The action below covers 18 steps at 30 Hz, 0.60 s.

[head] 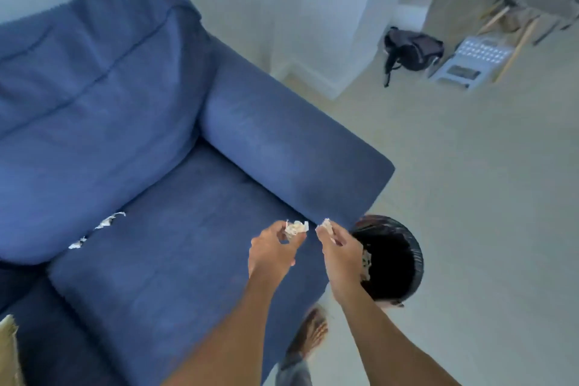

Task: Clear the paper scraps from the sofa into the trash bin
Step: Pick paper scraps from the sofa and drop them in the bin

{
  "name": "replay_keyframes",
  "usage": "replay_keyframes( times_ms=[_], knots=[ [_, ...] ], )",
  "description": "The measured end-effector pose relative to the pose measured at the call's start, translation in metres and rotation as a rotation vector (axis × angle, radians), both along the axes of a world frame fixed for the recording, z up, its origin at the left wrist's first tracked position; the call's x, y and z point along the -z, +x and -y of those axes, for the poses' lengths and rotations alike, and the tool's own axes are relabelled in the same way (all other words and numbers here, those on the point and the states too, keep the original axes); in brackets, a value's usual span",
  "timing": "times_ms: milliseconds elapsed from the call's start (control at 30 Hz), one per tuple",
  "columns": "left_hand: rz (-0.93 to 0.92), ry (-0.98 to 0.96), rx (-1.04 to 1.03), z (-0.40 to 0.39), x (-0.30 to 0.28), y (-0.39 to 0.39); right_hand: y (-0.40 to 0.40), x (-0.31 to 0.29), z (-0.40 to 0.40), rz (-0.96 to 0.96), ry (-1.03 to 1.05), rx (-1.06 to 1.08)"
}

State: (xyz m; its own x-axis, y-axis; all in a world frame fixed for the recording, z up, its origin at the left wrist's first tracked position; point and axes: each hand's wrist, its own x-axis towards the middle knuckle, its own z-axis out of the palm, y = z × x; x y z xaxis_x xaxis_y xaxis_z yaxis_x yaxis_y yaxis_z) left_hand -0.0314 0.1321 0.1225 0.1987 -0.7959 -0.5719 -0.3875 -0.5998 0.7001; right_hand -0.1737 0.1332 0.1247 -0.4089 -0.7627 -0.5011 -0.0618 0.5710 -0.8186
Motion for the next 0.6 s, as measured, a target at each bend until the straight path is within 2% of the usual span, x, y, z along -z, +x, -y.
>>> replay_keyframes(
  times_ms=[100, 267, 500, 600],
  knots=[
    [0.033, -0.006, 0.186, -0.006, 0.006, -0.072, -0.068, 0.001, -0.024, -0.115, 0.037, 0.207],
    [0.154, 0.069, 0.414, -0.007, 0.038, -0.170, -0.165, 0.030, -0.037, -0.138, 0.217, 0.303],
    [0.240, 0.200, 0.481, 0.028, 0.094, -0.247, -0.242, 0.077, -0.016, -0.158, 0.407, 0.221],
    [0.212, 0.243, 0.489, 0.038, 0.107, -0.263, -0.260, 0.089, -0.007, -0.127, 0.446, 0.189]
  ],
)
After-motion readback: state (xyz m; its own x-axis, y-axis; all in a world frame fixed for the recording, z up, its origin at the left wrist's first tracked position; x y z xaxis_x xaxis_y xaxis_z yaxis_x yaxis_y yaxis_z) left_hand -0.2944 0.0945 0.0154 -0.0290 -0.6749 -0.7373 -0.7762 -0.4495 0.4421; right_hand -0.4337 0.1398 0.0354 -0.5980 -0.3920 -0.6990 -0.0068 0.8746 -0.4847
